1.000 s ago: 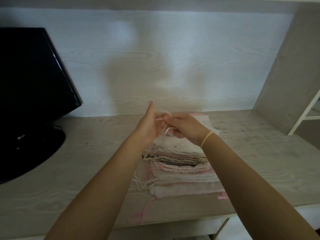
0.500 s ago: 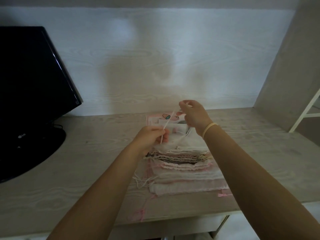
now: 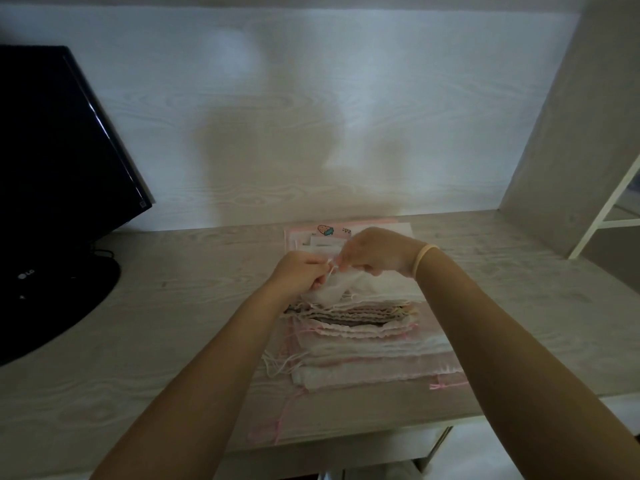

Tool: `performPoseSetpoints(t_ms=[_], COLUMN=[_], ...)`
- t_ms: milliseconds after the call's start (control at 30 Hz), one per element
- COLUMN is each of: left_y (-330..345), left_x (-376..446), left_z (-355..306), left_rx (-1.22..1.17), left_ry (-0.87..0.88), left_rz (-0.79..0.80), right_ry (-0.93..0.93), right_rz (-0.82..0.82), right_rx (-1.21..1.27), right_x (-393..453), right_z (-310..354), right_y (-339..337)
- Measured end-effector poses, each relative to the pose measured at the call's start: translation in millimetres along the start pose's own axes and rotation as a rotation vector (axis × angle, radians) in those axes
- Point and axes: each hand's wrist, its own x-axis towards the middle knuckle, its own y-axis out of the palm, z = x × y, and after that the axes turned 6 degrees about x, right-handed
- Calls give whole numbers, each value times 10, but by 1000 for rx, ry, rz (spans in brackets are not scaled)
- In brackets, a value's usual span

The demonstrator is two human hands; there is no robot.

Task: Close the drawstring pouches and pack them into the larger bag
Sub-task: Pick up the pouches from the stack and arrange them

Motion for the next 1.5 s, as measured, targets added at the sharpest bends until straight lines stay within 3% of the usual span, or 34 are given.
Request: performPoseSetpoints(t_ms=[100, 300, 433, 567, 700, 1100, 1233, 1367, 1500], left_y=[-24, -65, -80, -107, -114, -127, -126, -101, -113], left_x=[-43, -111, -107, -85, -79, -31, -30, -19, -18], left_z=[-38, -23, 39, 52, 12, -6, -6, 21, 8], left_rx=[44, 47, 5, -105, -201, -240, -252, -278, -349], left_ry=[8, 37, 75, 33, 9, -93, -93, -63, -72], left_rz=[70, 129, 128, 132, 126, 61, 56, 4, -63], right_ry=[-72, -67, -150, -150, -136, -233, -177, -150, -155], right_rz=[-165, -359, -375, -412, -306, -222, -208, -273, -365], right_rx=[242, 360, 531, 484, 529, 22, -74, -249, -262], right_x=[57, 208, 257, 242, 189, 117, 99, 100, 86], right_z=[4, 63, 34, -15, -63, -50, -32, -16, -2], right_y=[53, 156, 232, 300, 334, 278, 282, 279, 267])
